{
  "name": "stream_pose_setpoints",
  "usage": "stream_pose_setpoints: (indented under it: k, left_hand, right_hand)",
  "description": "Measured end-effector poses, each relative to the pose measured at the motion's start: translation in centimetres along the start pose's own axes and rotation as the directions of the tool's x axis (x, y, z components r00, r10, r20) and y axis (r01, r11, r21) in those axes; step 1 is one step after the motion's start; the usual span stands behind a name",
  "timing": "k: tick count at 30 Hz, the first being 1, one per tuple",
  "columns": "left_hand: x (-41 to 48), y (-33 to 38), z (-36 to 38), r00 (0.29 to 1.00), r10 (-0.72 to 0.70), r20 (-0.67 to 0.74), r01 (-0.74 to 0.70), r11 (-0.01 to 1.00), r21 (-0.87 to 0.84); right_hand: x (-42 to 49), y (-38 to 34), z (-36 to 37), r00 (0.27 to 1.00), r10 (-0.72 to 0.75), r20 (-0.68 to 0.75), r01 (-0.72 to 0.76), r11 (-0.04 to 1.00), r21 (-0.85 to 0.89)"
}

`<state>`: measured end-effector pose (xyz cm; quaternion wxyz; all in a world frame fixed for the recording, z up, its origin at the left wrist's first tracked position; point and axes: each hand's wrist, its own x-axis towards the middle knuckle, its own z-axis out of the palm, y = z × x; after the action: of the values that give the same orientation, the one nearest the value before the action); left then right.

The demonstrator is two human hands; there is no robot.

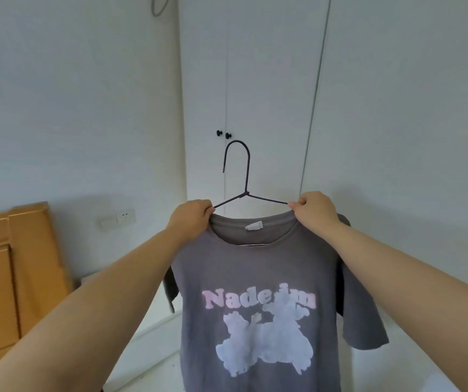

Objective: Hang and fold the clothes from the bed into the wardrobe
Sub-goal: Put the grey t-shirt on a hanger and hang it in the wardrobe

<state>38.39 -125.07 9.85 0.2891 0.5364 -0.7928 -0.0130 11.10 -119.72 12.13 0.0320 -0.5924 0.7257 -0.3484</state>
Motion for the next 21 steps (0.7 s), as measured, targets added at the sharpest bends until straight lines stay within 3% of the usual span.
stream_pose_setpoints:
  k: [7,11,15,21]
  left_hand:
    - [0.8,7.1,5.2,1.0,0.016,-0.005,-0.016,0.977,-0.213]
    - [2.5,9.8,8.1,0.998,0.058,0.022,-0.048,0.948,-0.314]
    - [5.3,12.1,10.5,0.977,0.192,0.089,-0.143,0.91,-0.39]
    - [8.2,17.3,12.9,0.866,0.476,0.152,-0.358,0.802,-0.478]
  right_hand:
    - [-1.9,6.8,-4.6,0.995,0.096,0.011,-0.095,0.994,-0.045]
    - [-2.7,9.3,-6.9,0.977,0.173,0.127,-0.168,0.985,-0.049]
    - [-3.1,10.8,-8.4,0.934,0.265,0.238,-0.257,0.964,-0.067]
    - [-5.1,12.1,-10.0,0.886,0.462,0.042,-0.461,0.887,-0.039]
